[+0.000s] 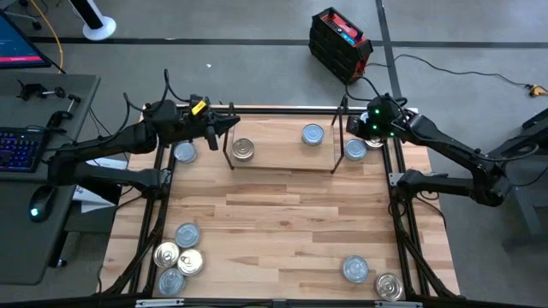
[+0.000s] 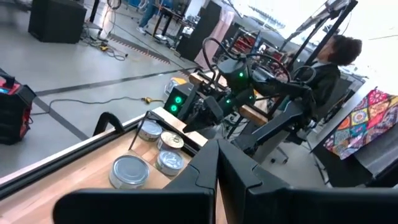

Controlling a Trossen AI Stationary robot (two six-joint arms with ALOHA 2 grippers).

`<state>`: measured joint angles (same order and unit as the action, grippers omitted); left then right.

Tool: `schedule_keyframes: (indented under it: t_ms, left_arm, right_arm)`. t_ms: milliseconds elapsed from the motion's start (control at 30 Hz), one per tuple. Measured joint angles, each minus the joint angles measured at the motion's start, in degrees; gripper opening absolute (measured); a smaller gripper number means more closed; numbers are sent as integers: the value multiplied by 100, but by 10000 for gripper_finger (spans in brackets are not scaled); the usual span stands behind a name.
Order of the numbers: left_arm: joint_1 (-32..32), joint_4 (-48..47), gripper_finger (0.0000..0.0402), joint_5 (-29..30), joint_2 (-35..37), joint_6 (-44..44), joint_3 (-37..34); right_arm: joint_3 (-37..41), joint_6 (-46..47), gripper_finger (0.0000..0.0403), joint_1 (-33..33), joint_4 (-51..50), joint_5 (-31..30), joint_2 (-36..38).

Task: Stack canned seafood by type on shelf
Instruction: Stack the green tuna can on top of the other green tuna can on the shelf

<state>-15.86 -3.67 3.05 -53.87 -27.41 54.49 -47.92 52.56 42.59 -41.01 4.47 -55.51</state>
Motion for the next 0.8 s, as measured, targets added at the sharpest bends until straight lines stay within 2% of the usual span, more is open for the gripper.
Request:
schedule_keyframes:
  t_ms: [300, 567, 800]
  left_arm:
    - [0, 141, 0, 2, -2, -81, -1]
    - [0, 42, 0, 0, 42, 143, 170]
    - [-115, -668, 0, -3, 46, 677, 767]
  right_arm:
    - [0, 277, 0, -195, 260, 3, 0]
    - [-10, 501, 0, -380, 175, -326, -37]
    - [-841, 281, 0, -566, -1019, -1127, -547]
